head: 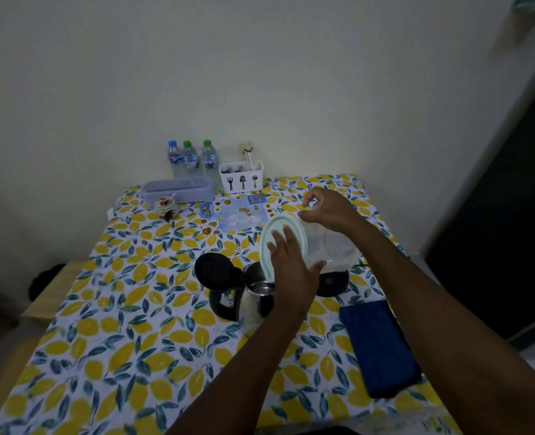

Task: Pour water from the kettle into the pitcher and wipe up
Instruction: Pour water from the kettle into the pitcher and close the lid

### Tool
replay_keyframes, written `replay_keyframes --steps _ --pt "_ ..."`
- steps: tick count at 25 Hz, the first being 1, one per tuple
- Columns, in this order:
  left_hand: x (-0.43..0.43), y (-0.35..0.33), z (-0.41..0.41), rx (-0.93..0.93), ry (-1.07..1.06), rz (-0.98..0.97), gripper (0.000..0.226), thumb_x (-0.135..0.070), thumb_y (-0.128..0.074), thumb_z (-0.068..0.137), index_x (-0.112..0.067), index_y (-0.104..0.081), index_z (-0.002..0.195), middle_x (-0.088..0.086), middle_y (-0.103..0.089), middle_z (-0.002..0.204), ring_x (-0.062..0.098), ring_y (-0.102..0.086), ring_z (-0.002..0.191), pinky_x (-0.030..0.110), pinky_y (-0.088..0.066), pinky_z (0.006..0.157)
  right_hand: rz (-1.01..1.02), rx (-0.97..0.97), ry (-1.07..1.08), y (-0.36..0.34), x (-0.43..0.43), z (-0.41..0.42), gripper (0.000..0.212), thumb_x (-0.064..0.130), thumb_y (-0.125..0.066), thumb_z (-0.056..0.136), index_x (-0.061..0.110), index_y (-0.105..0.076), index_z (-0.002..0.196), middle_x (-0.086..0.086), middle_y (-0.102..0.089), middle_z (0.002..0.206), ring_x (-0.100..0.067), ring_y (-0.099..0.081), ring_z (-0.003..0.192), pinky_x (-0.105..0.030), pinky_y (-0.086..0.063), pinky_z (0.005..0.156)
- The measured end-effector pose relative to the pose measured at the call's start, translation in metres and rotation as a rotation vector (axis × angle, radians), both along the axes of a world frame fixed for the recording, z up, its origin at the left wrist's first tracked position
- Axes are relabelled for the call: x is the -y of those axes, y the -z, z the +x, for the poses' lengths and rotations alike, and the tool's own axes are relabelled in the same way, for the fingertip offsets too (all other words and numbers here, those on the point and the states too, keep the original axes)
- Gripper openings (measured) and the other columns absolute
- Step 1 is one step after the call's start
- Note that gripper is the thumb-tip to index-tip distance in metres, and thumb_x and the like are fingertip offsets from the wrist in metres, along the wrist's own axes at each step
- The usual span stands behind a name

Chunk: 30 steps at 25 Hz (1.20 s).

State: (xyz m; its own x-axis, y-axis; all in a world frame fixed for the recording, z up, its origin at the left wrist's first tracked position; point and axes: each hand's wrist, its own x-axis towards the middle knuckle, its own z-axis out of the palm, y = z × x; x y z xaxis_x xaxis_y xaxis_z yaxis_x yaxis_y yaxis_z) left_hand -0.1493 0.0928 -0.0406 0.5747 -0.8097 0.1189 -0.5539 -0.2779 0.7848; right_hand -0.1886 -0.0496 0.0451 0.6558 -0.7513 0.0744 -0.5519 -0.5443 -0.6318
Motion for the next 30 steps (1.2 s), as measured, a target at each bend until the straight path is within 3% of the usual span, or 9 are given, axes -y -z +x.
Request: replay_keyframes --steps 6,10,30 --pt "0.000 -0.004 0.000 -0.008 -0.017 -0.008 0.101 -0.043 -0.065 0.086 -0.013 0.006 0.151 0.015 0.007 0.162 0.035 0.009 0.149 0.048 -0.008 0.122 -0.022 -0.022 -0.003 -0.004 -0.001 0.004 0.020 0.038 -0.073 0.068 0.030 -0.059 0.080 0.003 -0.069 0.090 -0.021 -0.066 0.077 -0.030 -0.044 0.059" --pt "0.002 -0.004 -0.001 -0.023 -0.034 -0.013 0.101 -0.042 -0.066 0.085 -0.013 0.005 0.151 0.015 0.006 0.162 0.035 0.008 0.149 0.047 -0.009 0.121 -0.048 -0.029 -0.018 -0.005 0.000 0.006 0.019 0.036 -0.073 0.069 0.030 -0.059 0.080 0.006 -0.067 0.097 -0.022 -0.065 0.079 -0.031 -0.044 0.062" --pt "0.004 -0.010 0.005 -0.054 -0.022 -0.029 0.100 -0.040 -0.066 0.086 -0.013 0.005 0.151 0.013 0.009 0.162 0.033 0.010 0.149 0.048 -0.010 0.123 -0.074 -0.040 -0.030 -0.008 0.005 0.012 0.021 0.037 -0.072 0.070 0.025 -0.062 0.084 0.000 -0.069 0.093 -0.023 -0.066 0.075 -0.029 -0.042 0.059"
